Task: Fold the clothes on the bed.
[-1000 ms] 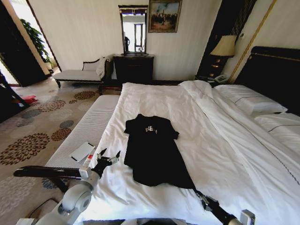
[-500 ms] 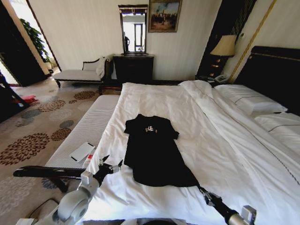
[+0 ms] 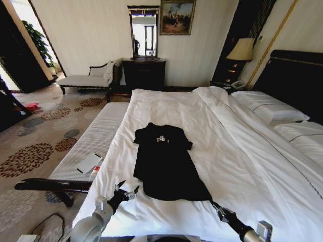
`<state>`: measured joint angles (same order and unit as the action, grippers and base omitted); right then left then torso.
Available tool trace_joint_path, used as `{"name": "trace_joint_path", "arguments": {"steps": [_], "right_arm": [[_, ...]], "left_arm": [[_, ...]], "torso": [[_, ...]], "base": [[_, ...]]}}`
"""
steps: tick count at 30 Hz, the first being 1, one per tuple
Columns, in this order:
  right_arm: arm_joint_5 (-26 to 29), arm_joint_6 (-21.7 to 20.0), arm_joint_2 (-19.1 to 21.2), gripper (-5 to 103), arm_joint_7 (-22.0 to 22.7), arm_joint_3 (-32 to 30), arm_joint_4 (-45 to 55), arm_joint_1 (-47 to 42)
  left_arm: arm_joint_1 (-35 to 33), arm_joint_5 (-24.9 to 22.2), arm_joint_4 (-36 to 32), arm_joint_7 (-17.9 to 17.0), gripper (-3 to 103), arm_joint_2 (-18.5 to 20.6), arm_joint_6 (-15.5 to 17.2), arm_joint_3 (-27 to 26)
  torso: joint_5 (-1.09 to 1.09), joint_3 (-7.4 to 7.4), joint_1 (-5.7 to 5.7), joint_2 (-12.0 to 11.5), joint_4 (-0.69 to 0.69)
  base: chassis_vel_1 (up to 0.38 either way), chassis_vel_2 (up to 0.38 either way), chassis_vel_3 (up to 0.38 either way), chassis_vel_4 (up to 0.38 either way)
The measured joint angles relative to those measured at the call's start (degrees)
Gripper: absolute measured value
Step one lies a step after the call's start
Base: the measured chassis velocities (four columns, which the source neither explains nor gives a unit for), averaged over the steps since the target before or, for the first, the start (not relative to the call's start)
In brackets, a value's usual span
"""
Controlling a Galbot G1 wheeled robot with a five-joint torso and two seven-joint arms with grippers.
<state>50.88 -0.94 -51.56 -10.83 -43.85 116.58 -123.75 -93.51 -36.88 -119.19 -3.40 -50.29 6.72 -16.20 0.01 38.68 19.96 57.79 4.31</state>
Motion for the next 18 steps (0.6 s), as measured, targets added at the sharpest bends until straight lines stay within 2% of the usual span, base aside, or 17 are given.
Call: {"name": "trace_joint_path", "arguments": {"steps": [5,9,12,14,18], "right_arm": [[-0.34,-0.02,-0.03,0,0.0,0.66,-0.41,0.42],[-0.46,-0.2,-0.02,0,0.02,0.9,-0.34,0.58],[-0.5,-0.33,0.12,0,0.07,0.73,-0.09,0.48],[-0.48,-0.34,0.16,0,0.07,0.61,-0.03,0.4],[-0.53,-0.36,0.34,0,0.09,0.36,-0.12,0.23]], "left_arm": [[3.24,-0.49,1.95,-0.58,102,-1.22,-0.04,2.33],[6.37,0.22,4.27,-0.71,100,-2.69,-0.23,5.69],[8.99,0.81,5.89,-0.98,88,-4.19,-0.59,8.5],[9.42,0.89,6.1,-1.05,88,-4.4,-0.65,8.99],[10.41,1.45,6.71,-1.26,70,-5.13,-1.28,10.67]], "torso": [[0.0,0.0,0.0,0.0,0.0],[-0.01,0.0,0.0,0.0,0.0],[-0.01,0.0,0.0,0.0,0.01],[0.0,0.0,0.0,0.0,0.01],[-0.01,0.0,0.0,0.0,0.0]], "base": [[0.0,0.0,0.0,0.0],[0.0,0.0,0.0,0.0],[0.0,0.0,0.0,0.0],[0.0,0.0,0.0,0.0],[0.0,0.0,0.0,0.0]]}}
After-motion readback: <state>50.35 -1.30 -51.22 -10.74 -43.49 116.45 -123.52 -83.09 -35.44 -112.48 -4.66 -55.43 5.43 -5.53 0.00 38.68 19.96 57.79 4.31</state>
